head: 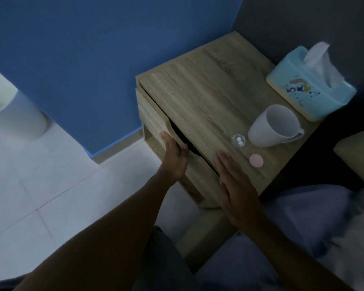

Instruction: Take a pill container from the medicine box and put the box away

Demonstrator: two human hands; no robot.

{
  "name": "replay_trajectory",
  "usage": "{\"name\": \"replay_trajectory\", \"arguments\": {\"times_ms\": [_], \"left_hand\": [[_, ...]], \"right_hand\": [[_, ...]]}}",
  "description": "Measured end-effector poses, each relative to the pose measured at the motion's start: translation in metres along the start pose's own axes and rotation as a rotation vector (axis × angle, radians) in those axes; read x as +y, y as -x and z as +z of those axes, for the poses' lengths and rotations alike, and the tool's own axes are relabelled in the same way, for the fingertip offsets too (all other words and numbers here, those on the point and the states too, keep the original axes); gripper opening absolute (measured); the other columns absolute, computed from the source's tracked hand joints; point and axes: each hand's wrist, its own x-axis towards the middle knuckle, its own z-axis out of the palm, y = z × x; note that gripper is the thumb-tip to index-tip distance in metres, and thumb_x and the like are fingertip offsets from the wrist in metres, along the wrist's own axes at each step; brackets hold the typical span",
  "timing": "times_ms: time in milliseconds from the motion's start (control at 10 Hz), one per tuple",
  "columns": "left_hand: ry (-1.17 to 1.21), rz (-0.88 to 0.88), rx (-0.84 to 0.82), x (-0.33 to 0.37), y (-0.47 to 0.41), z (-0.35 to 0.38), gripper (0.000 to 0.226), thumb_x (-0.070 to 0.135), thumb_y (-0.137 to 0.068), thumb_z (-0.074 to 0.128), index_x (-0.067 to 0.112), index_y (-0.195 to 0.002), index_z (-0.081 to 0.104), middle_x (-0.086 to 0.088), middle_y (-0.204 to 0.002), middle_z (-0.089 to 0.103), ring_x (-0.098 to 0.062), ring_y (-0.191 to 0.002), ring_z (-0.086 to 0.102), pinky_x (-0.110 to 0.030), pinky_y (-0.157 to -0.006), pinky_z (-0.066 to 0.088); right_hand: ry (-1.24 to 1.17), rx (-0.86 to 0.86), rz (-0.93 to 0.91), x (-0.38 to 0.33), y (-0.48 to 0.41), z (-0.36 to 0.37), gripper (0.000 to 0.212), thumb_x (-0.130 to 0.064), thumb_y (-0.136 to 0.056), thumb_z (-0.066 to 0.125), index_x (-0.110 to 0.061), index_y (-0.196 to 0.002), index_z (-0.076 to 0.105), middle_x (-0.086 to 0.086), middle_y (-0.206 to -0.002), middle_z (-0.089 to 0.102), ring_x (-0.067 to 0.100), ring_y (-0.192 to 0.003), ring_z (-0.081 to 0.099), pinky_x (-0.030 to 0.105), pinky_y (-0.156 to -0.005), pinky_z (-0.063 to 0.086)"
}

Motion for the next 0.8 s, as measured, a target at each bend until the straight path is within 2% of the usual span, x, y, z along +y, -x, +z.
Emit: {"name": "replay_trajectory", "arguments": {"times_ms": [100,200,400,500,600,700,800], "left_hand": [[-0.011,-0.012,-0.029,-0.001,-0.005,0.000,0.090,0.042,-0.096,0.042,0.020,-0.149,-0.028,0.000,-0.163,-0.017,-0.021,-0.150,-0.010,-0.047,-0.122,0.006],[0.005,-0.043,-0.065,0.003,-0.011,0.000,0.091,0.041,-0.096,0.043,0.019,-0.149,-0.028,-0.001,-0.164,-0.008,-0.021,-0.151,-0.001,-0.042,-0.121,0.011],[-0.045,-0.092,-0.136,0.014,-0.016,0.001,0.090,0.028,-0.100,0.044,0.015,-0.147,-0.030,-0.004,-0.163,0.010,-0.022,-0.149,0.014,-0.037,-0.119,0.019],[-0.152,-0.114,-0.221,0.010,-0.009,-0.006,0.084,0.035,-0.100,0.041,0.018,-0.151,-0.023,-0.004,-0.165,-0.004,-0.023,-0.150,0.001,-0.036,-0.119,0.009],[-0.253,-0.154,-0.280,0.014,0.013,-0.014,0.074,0.039,-0.102,0.034,0.020,-0.153,-0.017,-0.006,-0.164,-0.003,-0.026,-0.150,0.004,-0.027,-0.108,0.012],[-0.328,-0.130,-0.239,0.033,0.036,-0.030,0.068,0.046,-0.101,0.029,0.025,-0.155,-0.008,-0.007,-0.162,0.013,-0.026,-0.148,0.017,-0.028,-0.107,0.015],[-0.441,-0.024,-0.152,0.074,0.058,-0.053,0.062,0.047,-0.101,0.028,0.026,-0.156,0.007,-0.006,-0.161,0.022,-0.023,-0.148,0.021,-0.028,-0.110,0.015]], "right_hand": [[0.018,-0.019,0.001,0.000,0.000,0.000,0.059,-0.025,-0.099,0.026,-0.012,-0.157,0.029,0.003,-0.166,0.024,0.016,-0.154,0.017,0.047,-0.122,0.027],[0.020,-0.028,0.025,0.000,0.000,0.001,0.060,-0.019,-0.098,0.030,-0.014,-0.157,0.028,0.001,-0.166,0.023,0.016,-0.155,0.016,0.047,-0.122,0.026],[-0.017,-0.030,0.034,0.002,0.000,0.002,0.058,-0.022,-0.099,0.030,-0.014,-0.156,0.030,0.001,-0.166,0.025,0.016,-0.154,0.018,0.046,-0.122,0.026],[-0.025,-0.036,0.020,0.005,0.001,0.001,0.060,-0.017,-0.098,0.035,-0.015,-0.157,0.029,-0.001,-0.166,0.024,0.013,-0.154,0.016,0.045,-0.123,0.024],[-0.068,-0.068,0.066,0.004,0.000,-0.003,0.059,-0.013,-0.100,0.038,-0.018,-0.157,0.029,-0.004,-0.166,0.023,0.010,-0.154,0.014,0.045,-0.124,0.023],[-0.082,-0.086,0.122,-0.008,-0.003,-0.010,0.063,-0.002,-0.098,0.046,-0.018,-0.157,0.030,-0.005,-0.166,0.022,0.009,-0.154,0.015,0.039,-0.125,0.021],[-0.031,-0.128,0.079,-0.031,-0.011,-0.031,0.066,0.000,-0.095,0.049,-0.016,-0.156,0.032,-0.001,-0.165,0.024,0.013,-0.154,0.017,0.034,-0.126,0.018]]}}
